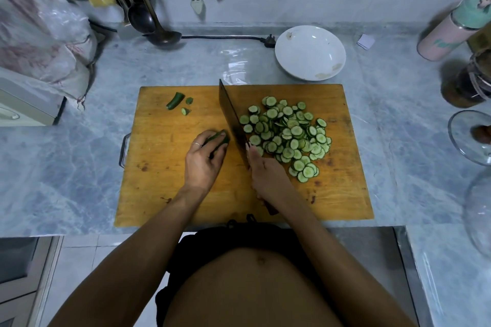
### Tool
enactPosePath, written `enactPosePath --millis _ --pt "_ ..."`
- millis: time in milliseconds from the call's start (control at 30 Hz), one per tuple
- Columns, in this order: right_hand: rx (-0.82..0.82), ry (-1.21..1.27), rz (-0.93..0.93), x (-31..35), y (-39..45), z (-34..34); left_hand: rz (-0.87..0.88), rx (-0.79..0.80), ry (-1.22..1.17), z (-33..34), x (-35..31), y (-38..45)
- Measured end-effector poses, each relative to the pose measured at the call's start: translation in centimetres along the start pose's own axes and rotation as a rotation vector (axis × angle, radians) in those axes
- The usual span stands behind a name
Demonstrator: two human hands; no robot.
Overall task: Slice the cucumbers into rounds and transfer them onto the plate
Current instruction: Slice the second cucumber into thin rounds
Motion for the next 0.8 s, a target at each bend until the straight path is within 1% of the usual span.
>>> enactPosePath --millis 200,300,433,600,800 --pt "0.016 -0.001 -0.029 0.3 -1.0 -0.8 0.001 -0.007 -0.006 -0.3 -0.2 -0.1" --pt "0.049 -0.035 -0.061 0.8 -1.7 -0.3 0.005 0.012 -0.019 -0.2 -0.3 0.0" --pt "0.05 -0.068 -0.097 1.9 -2.2 -0.4 0.002 0.037 -0.037 0.1 -0.2 0.0" --pt "0.066 -0.091 -0.107 2.4 -2.5 -0.5 -0.019 0.019 -0.011 -0.2 0.1 0.0" --pt "0.083 -0.039 -0.085 2.0 -2.1 -0.4 -0.022 -0.014 0.001 -0.5 -0.1 0.0"
Point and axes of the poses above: each hand's wrist, its own y-axis towards the middle knuckle, its own z-axis out of the palm, x = y × z, the point moved 10 cm from there along y, towards the middle knuckle, and after that the axes turned 6 degrees about -z, right-handed, at the moved point
